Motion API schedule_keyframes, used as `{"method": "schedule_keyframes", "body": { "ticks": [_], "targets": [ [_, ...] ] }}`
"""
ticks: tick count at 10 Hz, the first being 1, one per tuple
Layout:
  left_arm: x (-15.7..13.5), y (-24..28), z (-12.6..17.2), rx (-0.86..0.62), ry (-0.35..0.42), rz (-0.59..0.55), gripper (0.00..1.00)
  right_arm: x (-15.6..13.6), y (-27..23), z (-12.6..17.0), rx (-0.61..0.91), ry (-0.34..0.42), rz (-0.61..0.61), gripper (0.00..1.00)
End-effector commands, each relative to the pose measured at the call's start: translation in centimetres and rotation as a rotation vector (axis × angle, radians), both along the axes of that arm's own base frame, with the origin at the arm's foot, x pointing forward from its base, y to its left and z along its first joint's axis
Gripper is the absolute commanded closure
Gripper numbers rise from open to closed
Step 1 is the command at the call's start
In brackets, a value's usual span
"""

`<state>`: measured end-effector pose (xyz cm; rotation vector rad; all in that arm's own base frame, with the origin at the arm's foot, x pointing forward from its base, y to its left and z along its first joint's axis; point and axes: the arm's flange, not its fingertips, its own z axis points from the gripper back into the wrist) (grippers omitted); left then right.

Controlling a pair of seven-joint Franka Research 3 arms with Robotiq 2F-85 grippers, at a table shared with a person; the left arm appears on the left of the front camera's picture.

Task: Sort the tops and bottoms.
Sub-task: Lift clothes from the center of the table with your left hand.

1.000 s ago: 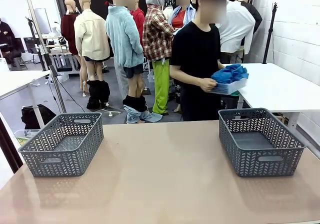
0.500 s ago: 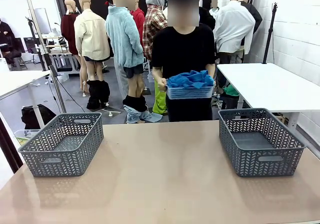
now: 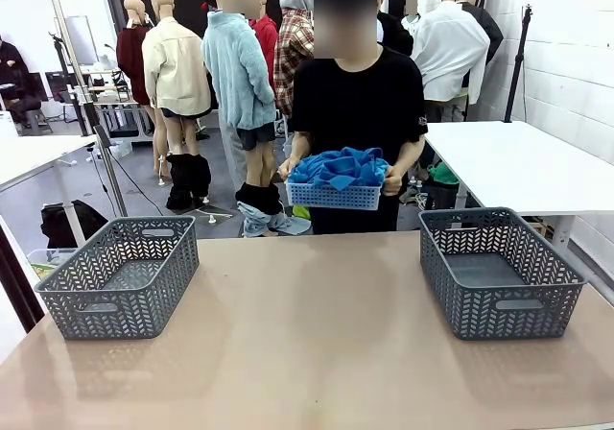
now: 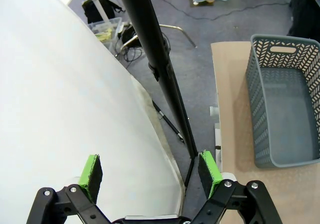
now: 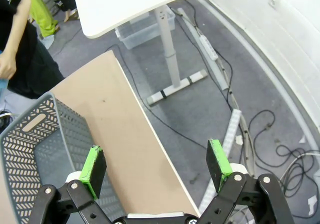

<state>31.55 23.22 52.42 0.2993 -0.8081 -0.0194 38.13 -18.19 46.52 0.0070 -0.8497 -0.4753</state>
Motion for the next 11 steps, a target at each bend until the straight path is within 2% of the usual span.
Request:
{"method": "schedule_keyframes", "body": {
  "ticks": [1, 11],
  "targets": [
    [-0.07, -0.06, 0.05, -0.001, -0.001, 0.014, 0.00, -0.12, -0.03, 0.02, 0.008, 0.005, 0.000, 0.00],
    [-0.07, -0.06, 0.05, -0.001, -0.001, 0.014, 0.00, -0.12, -0.03, 0.02, 0.008, 0.005, 0.000, 0.00]
  ]
}}
